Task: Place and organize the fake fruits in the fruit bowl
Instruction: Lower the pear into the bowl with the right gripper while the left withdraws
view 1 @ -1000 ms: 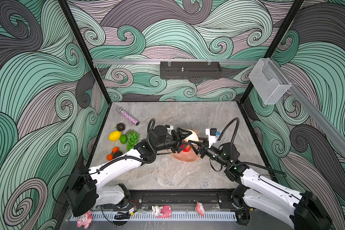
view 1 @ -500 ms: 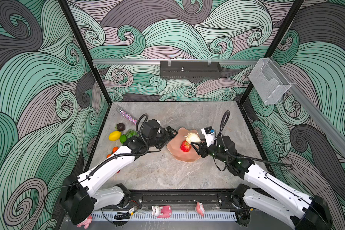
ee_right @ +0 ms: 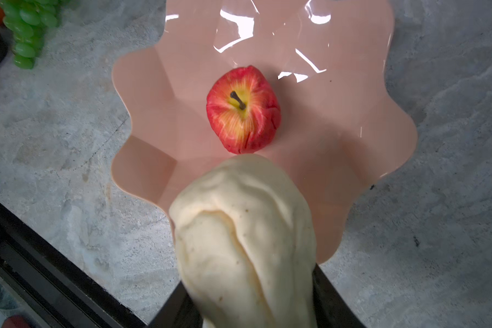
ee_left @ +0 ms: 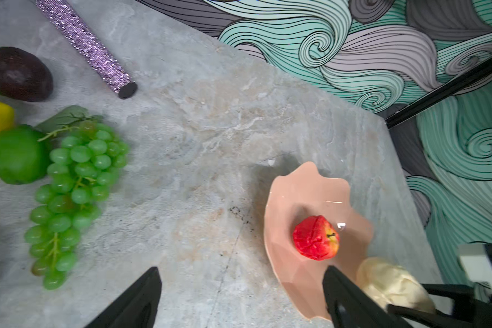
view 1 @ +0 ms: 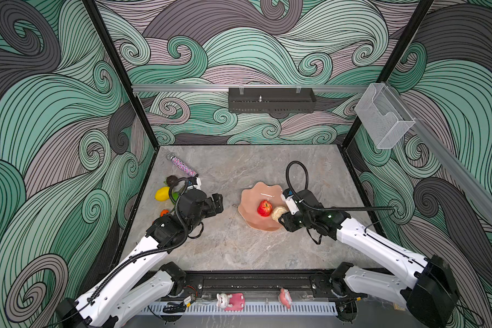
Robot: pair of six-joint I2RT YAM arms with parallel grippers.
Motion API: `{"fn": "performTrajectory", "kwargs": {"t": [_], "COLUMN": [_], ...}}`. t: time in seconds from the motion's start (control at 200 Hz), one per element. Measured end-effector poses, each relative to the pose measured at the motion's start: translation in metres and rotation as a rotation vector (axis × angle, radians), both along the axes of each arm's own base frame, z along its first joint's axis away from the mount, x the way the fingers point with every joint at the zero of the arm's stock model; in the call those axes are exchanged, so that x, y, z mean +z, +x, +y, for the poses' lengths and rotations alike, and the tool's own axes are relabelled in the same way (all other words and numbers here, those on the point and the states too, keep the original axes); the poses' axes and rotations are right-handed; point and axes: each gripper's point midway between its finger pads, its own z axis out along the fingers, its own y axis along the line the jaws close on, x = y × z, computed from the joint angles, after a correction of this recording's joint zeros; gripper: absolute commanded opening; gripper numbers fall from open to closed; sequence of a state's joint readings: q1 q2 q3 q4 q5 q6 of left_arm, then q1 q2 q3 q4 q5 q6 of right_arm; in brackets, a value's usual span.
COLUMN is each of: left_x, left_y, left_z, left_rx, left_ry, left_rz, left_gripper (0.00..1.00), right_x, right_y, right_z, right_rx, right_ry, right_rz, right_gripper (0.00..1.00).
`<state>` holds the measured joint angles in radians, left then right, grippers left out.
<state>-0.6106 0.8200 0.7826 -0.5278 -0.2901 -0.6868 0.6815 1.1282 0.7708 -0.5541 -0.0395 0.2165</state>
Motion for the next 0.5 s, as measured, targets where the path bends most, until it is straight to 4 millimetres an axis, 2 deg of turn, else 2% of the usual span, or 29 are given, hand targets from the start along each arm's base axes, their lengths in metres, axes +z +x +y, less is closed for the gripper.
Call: {"fn": "performTrajectory", "kwargs": {"t": [0.28, 0.5], "left_x": [-0.019, -0.014], "left_y": [0.001, -0.003], "left_z": [0.015, 0.032], "left_rx": [0.033, 0.093], "left_ry": [0.092, 0.094], "left_rz": [0.011, -0.034], "left_gripper": [0.91, 0.91], "right_x": [-0.003, -0.019], "right_y": [0.006, 0.012], "right_z": [0.0, 0.0], "right_rx": [-0.008, 0.011], "right_ry": [-0.067, -0.163], "right_rz": [0.043, 0.088], "right_gripper": [0.38, 0.37]}}
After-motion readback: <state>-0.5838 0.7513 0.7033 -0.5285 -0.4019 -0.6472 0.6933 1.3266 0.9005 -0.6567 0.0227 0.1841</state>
